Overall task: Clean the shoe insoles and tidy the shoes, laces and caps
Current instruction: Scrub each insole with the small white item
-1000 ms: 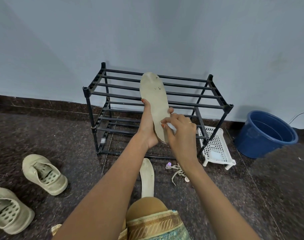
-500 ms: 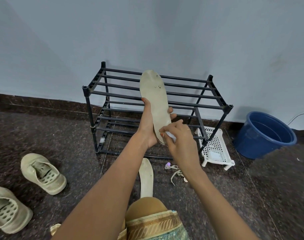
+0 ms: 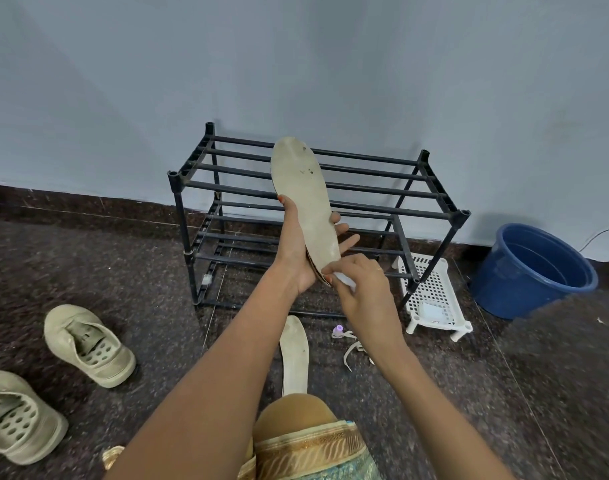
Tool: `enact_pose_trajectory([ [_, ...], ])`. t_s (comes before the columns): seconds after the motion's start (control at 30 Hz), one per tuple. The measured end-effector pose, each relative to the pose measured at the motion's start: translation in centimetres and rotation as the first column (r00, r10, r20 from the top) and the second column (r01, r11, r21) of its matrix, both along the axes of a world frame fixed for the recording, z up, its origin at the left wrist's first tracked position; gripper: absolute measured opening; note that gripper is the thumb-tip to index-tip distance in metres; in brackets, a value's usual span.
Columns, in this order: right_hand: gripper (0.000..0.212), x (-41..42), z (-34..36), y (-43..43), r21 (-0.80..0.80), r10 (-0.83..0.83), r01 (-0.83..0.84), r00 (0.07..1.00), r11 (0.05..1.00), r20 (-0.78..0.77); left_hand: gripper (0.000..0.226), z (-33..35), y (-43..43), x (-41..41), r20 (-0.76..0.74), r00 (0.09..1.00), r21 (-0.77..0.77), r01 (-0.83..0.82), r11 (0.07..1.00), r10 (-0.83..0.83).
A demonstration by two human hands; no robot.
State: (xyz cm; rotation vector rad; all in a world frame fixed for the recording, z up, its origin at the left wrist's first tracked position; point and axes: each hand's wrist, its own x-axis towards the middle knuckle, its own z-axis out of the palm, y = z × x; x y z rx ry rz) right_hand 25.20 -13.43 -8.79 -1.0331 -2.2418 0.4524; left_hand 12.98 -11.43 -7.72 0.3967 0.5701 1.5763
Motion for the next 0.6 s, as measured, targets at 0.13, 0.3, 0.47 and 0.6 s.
enact_pose_trajectory([
  [0.13,0.015,0.3,0.0,0.1,0.006,-0.023,0.023,1.0,1.0,-0.016,0.076,0.2,-0.1,0.3,-0.008,1.0,0.019,0.016,1.0,-0.016],
  [0.3,0.009,-0.6,0.5,1.1,0.154,-0.076,0.083,0.996,0.985,-0.052,0.077,0.0,0.0,-0.1,-0.08,0.997,-0.013,0.014,1.0,-0.015],
  [0.47,0.009,-1.2,0.6,1.9,0.288,-0.114,0.129,0.991,0.949,-0.067,0.083,-0.1,0.1,0.0,-0.103,0.991,-0.03,0.082,0.996,-0.084],
  [0.6,0.008,-0.9,0.7,2.3,0.292,-0.098,0.115,0.993,0.95,-0.073,0.084,-0.4,0.2,0.1,-0.137,0.987,-0.029,0.086,0.996,-0.089],
])
